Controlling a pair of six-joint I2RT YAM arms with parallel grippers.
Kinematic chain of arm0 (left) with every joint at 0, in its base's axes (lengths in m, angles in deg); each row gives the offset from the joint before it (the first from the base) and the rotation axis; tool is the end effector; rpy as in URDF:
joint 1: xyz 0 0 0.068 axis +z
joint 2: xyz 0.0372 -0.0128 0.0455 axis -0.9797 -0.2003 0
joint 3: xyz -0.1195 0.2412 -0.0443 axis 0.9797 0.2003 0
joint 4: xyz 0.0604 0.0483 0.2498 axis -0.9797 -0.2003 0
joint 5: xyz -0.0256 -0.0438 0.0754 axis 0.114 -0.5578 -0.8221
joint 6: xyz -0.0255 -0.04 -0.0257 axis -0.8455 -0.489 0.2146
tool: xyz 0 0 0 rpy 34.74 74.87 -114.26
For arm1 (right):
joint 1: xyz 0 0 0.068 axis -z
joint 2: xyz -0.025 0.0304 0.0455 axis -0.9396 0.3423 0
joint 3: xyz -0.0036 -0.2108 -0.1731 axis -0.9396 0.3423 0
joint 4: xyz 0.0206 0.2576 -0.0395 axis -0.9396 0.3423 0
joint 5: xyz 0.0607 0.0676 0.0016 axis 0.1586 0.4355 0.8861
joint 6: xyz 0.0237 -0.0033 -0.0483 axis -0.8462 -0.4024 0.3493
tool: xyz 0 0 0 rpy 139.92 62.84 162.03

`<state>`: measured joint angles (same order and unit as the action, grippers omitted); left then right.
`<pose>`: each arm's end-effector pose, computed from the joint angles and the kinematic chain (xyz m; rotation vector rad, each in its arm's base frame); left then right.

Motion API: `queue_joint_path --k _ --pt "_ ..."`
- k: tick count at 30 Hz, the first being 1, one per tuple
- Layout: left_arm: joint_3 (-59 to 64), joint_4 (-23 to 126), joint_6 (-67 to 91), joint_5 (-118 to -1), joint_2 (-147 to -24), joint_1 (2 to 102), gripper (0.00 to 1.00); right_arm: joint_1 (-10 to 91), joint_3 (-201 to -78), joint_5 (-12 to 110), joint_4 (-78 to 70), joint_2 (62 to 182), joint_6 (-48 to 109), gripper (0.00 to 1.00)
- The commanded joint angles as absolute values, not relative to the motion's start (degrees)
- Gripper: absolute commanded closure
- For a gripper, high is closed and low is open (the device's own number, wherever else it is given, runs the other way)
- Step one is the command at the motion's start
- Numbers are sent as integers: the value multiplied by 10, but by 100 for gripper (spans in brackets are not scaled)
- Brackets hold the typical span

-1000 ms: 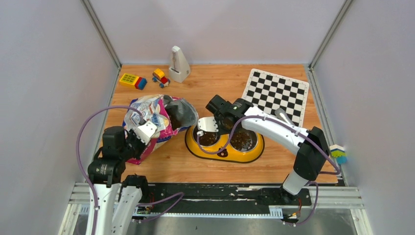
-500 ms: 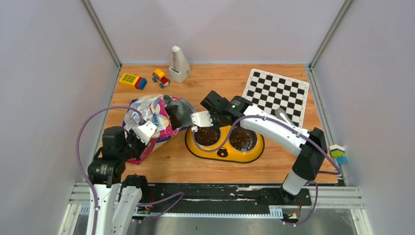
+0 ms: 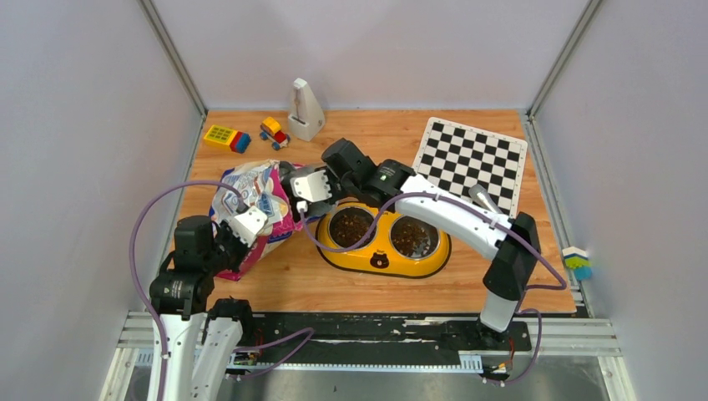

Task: Serve the pet food
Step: Collect the pet food from the pet food bag.

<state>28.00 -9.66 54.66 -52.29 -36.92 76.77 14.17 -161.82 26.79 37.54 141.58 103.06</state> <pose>0.0794 -0.0118 0.3027 0.7600 2.1036 -0.0335 0.2279 0.3200 0.3455 -1.9939 1.2543 -0.3791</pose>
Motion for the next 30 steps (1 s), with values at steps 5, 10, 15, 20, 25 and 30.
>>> queue_joint_path --k 5,10,15,20,25,30 --pt "259 -25 541 -498 -369 773 100 140 -1666 336 327 1500 1027 100" --pt "259 -24 540 -500 -369 773 100 143 -1678 379 327 1525 1008 100" --pt "260 -24 540 -501 -365 773 100 152 -1692 412 329 1549 999 100" --pt "260 -24 540 -501 -365 773 100 165 -1711 471 335 1573 977 100" --pt "260 -23 540 -501 -364 774 100 171 -1735 504 340 1598 958 100" --pt "260 -24 540 -500 -363 774 100 172 -1753 527 345 1621 946 100"
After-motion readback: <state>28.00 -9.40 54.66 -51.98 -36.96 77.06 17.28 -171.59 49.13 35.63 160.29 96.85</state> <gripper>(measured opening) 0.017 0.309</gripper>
